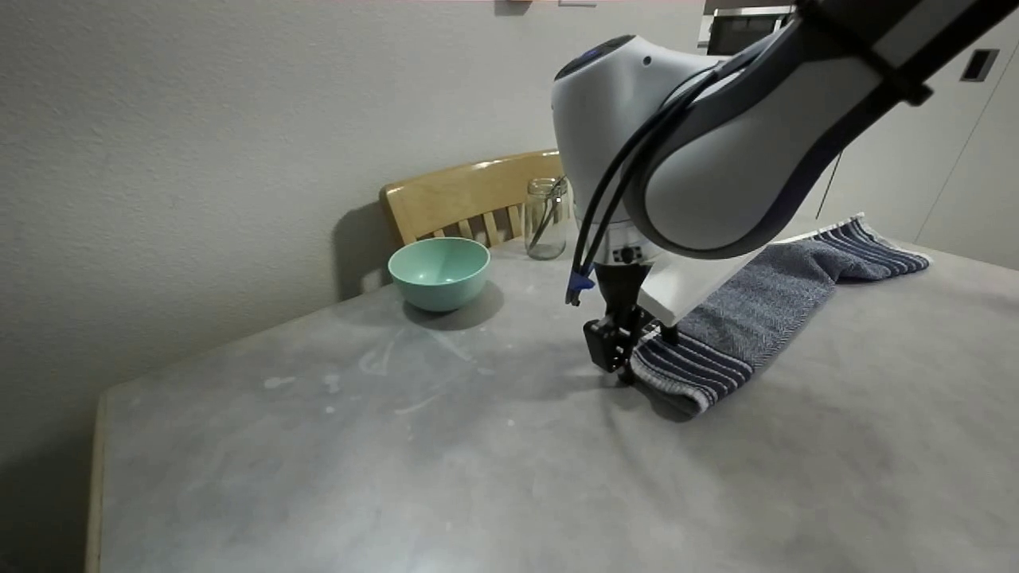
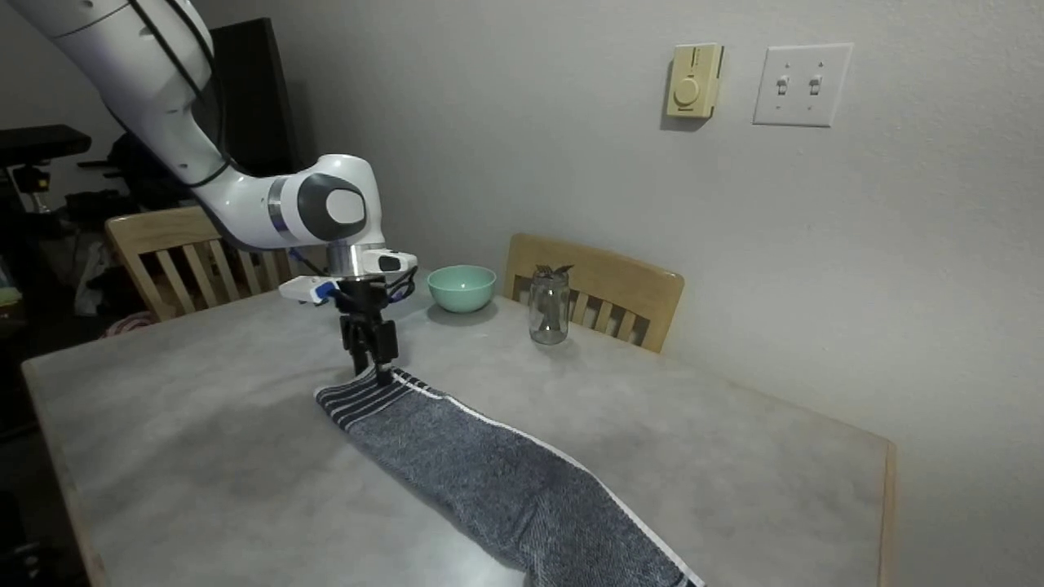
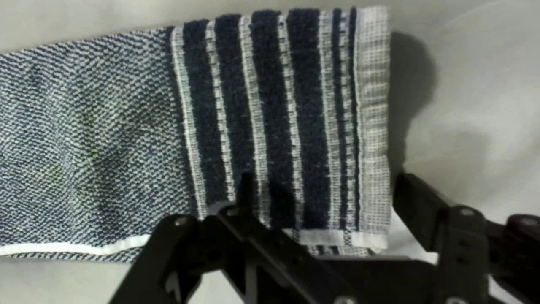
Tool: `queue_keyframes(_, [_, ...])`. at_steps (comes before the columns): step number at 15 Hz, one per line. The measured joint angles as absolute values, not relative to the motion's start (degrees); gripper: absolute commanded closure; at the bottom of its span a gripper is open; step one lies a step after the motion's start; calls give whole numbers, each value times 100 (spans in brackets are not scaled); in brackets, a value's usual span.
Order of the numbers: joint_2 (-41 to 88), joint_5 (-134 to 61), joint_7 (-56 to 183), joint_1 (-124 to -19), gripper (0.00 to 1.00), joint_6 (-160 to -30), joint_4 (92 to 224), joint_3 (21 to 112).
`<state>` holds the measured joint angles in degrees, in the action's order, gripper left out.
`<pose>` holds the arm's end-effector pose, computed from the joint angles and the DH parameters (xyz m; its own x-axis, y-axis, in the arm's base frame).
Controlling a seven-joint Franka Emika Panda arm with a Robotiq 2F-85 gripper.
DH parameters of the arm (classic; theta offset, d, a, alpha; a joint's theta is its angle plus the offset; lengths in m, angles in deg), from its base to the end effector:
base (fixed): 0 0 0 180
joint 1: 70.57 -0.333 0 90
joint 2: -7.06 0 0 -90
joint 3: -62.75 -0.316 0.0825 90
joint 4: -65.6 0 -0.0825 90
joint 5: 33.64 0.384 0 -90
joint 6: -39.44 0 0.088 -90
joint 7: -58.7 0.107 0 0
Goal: Partially unfold the towel on the table
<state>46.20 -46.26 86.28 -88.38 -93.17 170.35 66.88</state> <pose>0.6055 0.1445 0.1437 0.9912 -0.0785 -0.1064 -0.0496 -0.9667 0.2510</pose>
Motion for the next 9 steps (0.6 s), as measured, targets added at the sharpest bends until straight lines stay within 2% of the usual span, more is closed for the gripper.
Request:
queue_keyframes(4, [4622,-4626,8771,-8910,78,-9337,16982,6688])
queue_keyframes(7, [4627,-4626,8868,-8907,98,-9361,16977,6713])
queue_keyframes(9, [4638,-4626,8941,-8906,100,-9361,16983,6782])
